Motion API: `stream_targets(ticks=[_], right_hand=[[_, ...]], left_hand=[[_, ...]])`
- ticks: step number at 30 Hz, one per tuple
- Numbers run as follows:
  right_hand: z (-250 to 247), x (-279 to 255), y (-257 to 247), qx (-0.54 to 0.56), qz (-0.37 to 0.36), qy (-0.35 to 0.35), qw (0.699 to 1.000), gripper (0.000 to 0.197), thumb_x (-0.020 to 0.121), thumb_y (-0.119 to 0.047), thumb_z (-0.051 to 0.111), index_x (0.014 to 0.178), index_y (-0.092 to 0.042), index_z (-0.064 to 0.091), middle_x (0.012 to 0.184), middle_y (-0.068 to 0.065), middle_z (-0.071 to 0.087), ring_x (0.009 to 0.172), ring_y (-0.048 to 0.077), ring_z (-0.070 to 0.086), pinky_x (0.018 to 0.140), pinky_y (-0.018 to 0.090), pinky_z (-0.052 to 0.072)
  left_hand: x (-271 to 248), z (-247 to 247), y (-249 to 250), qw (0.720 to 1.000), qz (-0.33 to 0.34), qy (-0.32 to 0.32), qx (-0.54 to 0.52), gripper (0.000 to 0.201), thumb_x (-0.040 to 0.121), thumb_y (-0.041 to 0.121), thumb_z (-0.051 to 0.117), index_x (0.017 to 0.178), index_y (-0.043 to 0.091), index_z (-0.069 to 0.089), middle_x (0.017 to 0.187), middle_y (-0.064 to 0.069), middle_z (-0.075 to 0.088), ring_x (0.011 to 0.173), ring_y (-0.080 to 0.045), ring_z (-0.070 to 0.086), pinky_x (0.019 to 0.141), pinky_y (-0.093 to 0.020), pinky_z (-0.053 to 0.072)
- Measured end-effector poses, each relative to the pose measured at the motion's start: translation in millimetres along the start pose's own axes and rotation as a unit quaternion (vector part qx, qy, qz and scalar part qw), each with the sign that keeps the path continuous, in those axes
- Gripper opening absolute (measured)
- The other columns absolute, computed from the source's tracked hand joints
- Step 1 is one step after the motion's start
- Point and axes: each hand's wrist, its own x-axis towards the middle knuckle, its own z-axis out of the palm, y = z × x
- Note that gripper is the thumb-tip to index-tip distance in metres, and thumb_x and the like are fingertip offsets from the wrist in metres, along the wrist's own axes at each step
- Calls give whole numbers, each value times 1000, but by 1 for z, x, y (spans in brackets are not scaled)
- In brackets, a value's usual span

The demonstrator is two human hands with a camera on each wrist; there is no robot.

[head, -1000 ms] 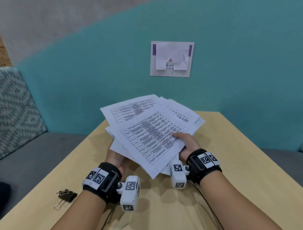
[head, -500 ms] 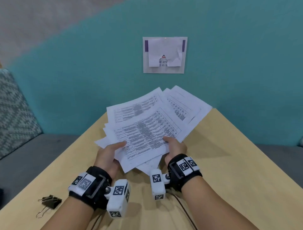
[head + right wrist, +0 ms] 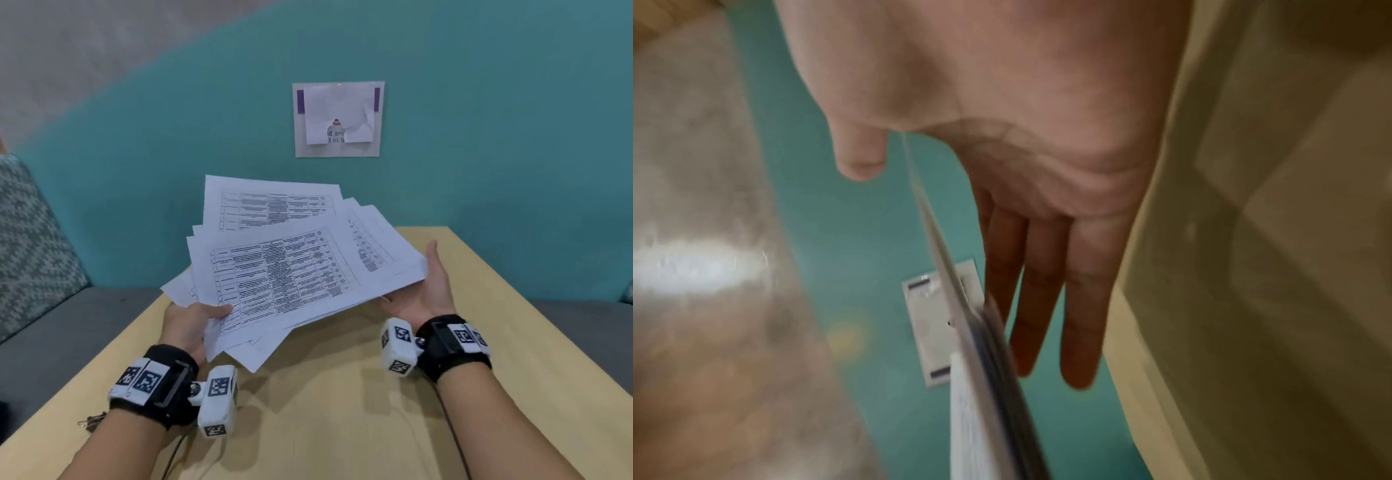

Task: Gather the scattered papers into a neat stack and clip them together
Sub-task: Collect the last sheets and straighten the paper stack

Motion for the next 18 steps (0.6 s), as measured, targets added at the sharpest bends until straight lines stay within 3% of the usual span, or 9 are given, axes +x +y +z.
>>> stream_targets(ticks=[4, 8, 12, 15, 16, 18], right_hand=[[-13, -9, -23, -31, 65, -89, 993, 90, 82, -82, 47, 142, -15, 56, 142, 18, 56, 134, 40, 50, 118, 57, 25], [-23, -10, -34, -188, 65, -28, 980, 60, 94, -54, 57, 137, -12, 59, 136, 17, 63, 127, 38, 58, 112, 53, 37], [-28, -4, -29, -346, 55, -1, 937, 45, 89, -20, 70, 132, -8, 63, 123, 11, 71, 115, 29, 68, 102, 44, 48], [-33, 1, -26, -339, 37, 24, 940, 45, 82, -2, 74, 126, 1, 65, 115, 19, 73, 104, 34, 72, 86, 42, 58], [-35, 2, -26, -328, 31, 20, 944, 46, 80, -1, 74, 126, 1, 64, 116, 21, 72, 104, 37, 72, 85, 45, 58], [-35, 5, -25, -314, 38, -5, 948, 51, 79, -1, 75, 128, -1, 62, 122, 24, 69, 111, 42, 67, 95, 54, 53]], left_hand=[[6, -10, 12, 998, 44, -18, 28, 43, 75, -22, 71, 114, -6, 69, 111, -23, 76, 102, -43, 73, 98, -61, 54], [3, -15, 22, 996, 76, -41, 35, 38, 77, -25, 66, 108, -3, 69, 103, -18, 78, 99, -39, 73, 91, -51, 56], [4, -15, 19, 994, 85, -64, 33, 43, 77, -26, 64, 112, -1, 68, 109, -19, 76, 104, -41, 71, 92, -51, 56], [5, -17, 18, 993, 86, -80, 33, 43, 78, -26, 62, 110, 2, 69, 103, -14, 79, 102, -37, 72, 84, -45, 57], [5, -18, 17, 992, 83, -87, 34, 44, 78, -27, 61, 110, 2, 69, 103, -13, 79, 102, -37, 72, 84, -44, 57], [7, -20, 15, 991, 75, -101, 41, 45, 78, -27, 61, 113, 1, 69, 109, -17, 78, 106, -39, 71, 90, -48, 56]])
